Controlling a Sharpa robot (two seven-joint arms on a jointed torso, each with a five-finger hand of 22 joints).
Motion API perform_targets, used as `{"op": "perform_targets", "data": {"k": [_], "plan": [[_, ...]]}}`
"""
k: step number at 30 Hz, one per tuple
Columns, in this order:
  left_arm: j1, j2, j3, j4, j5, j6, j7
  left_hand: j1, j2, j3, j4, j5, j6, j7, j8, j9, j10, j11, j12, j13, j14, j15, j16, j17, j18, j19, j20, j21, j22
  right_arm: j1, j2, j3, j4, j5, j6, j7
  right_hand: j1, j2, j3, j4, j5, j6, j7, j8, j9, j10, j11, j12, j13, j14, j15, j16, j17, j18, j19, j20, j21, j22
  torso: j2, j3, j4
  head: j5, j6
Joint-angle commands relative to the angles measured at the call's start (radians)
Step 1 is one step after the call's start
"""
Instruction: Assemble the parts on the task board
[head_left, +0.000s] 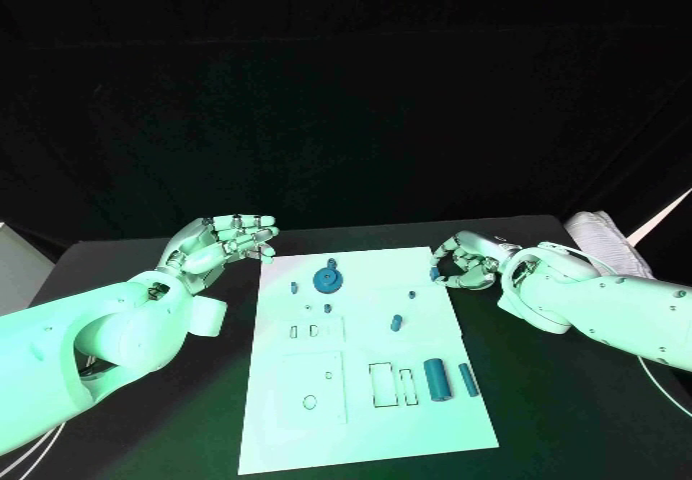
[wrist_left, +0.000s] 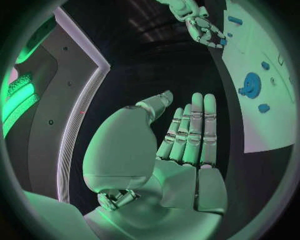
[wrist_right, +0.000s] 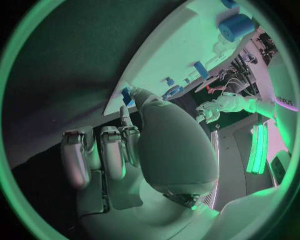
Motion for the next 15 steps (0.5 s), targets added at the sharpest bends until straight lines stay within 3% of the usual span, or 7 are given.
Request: {"op": "perform_targets", "data": {"k": [1,15], "plan": [[0.001,0.000,0.001,0.002,-0.003,0.018,0.010,0.004,0.001,0.004,0.002,0.000,0.008,0.011,-0.003,-0.002,0.003,0.001,-0.004,-0.001,-0.009,0.001,0.006,0.002,0.004,-0.007,-0.003,0.004,0.001,-0.002,0.003,0.000,-0.002,-0.016,-0.001,-0.004,-0.003,0.009,0.012,0.001,0.002,0.016,-0.002,0.009,0.000,0.029,-0.005,0.005,0.188,0.106,-0.005,0.004,0.263,-0.007,0.105,-0.001,0.004,0.263,0.000,0.0003,0.0006,0.000,-0.001],[0.001,-0.003,0.001,0.003,-0.003,0.017,0.008,0.004,0.001,0.004,0.002,0.000,0.008,0.011,-0.003,-0.002,0.003,0.001,-0.004,-0.001,-0.009,0.001,0.006,0.002,0.004,-0.007,-0.003,0.004,0.001,-0.005,0.014,0.000,-0.007,-0.017,0.001,-0.006,-0.002,0.015,0.073,-0.011,-0.043,0.058,-0.021,0.030,-0.002,0.039,-0.022,0.012,0.196,0.106,-0.022,0.004,0.263,-0.007,0.105,-0.016,0.004,0.263,0.001,0.0007,0.0004,0.002,-0.003]]}}
